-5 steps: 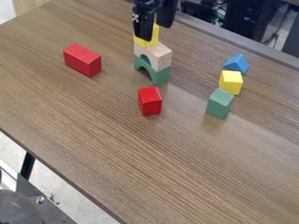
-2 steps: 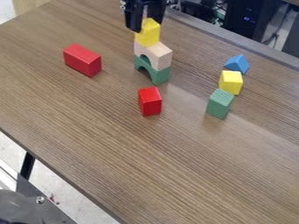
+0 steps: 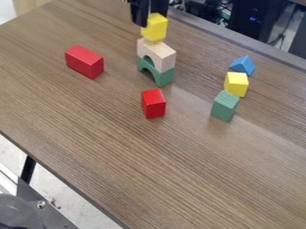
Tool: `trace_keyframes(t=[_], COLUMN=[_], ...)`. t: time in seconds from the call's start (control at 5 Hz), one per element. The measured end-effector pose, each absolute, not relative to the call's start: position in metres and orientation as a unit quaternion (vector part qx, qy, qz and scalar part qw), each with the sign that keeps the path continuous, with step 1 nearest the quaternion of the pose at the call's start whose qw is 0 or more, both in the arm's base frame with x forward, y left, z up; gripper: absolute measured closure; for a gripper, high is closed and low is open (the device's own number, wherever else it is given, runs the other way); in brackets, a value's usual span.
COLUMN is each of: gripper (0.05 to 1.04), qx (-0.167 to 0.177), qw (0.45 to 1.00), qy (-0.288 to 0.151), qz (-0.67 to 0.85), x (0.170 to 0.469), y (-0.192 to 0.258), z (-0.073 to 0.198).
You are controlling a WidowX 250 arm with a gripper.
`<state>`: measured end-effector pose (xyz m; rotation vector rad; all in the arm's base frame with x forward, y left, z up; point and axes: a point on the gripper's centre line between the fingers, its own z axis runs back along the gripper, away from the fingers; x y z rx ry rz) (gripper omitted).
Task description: Move the red block from the tower then remove the yellow block from the tower
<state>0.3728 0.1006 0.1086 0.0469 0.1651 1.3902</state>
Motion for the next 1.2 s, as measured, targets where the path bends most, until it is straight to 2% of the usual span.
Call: trace_keyframes(t=[0.2, 0.4, 0.8, 1.0, 1.2], gripper=[0.519, 0.519, 0.519, 0.519, 0.519], qx=[-0.017, -0.044, -0.019, 0.007, 0.03], qw=[0.766, 0.743, 0.699, 0.679, 0.673], qy=[0.046, 0.005, 0.0, 0.009, 0.033], qz=[0.641, 0.668, 0.715, 0.734, 0.738], x=[0.39, 0.41, 0.42, 0.409, 0.397], y=[0.1, 0.127, 0.179, 0.204, 0.209], z=[0.139, 0.167, 0.146, 0.122, 0.091])
